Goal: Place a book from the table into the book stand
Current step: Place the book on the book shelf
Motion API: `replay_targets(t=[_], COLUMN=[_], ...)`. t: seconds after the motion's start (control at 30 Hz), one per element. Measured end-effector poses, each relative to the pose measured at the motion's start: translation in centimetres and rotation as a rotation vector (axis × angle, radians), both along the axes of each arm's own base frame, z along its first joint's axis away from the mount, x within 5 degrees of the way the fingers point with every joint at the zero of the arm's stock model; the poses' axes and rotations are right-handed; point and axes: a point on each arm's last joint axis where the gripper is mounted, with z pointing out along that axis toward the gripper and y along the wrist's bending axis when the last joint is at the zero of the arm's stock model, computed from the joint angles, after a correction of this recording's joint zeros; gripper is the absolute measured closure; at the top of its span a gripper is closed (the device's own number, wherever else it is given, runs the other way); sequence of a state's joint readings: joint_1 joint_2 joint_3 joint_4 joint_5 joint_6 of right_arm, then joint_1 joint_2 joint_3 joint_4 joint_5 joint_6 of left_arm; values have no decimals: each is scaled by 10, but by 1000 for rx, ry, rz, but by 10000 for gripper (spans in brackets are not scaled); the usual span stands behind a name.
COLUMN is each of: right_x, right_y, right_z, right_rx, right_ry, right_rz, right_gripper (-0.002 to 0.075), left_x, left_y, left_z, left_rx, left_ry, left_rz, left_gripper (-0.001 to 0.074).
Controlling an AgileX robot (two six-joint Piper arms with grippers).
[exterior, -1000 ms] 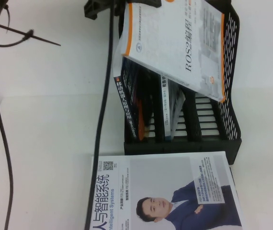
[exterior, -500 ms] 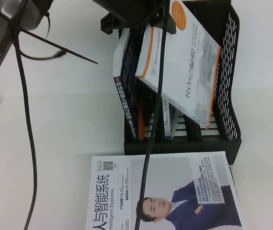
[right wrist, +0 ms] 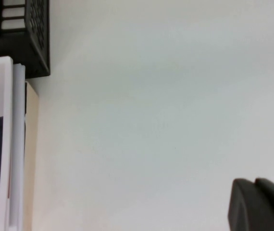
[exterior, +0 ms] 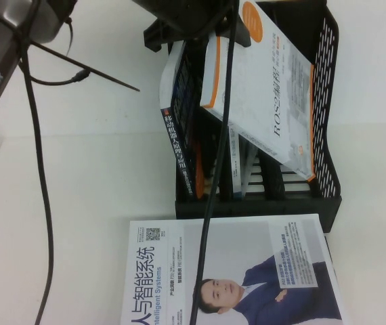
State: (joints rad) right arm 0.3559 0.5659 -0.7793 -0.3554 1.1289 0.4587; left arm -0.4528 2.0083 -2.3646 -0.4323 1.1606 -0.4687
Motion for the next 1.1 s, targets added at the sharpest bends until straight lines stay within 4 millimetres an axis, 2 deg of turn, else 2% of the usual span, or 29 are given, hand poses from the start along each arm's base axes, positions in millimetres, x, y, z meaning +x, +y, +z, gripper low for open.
replay_targets(t=[0.27,0.63,0.9,1.1], right_x=[0,1,2,4], right_y=[1,2,2,5], right_z=[0,1,0,-8], right_rx=[8,14,15,29], right_ry=[-4,-17,-19,-16], right_rz=[4,10,12,29], right_gripper=[726,727,727,727], left_x=[3,14,20,24], left_y=[-28,-48,-55,-56], left_z=[-22,-47,-57,-61], left_rx=[80,128,139,140], left_ry=[-18,-33,-38,-34], left_rz=[26,50,77,93], left_gripper=[632,632,632,632])
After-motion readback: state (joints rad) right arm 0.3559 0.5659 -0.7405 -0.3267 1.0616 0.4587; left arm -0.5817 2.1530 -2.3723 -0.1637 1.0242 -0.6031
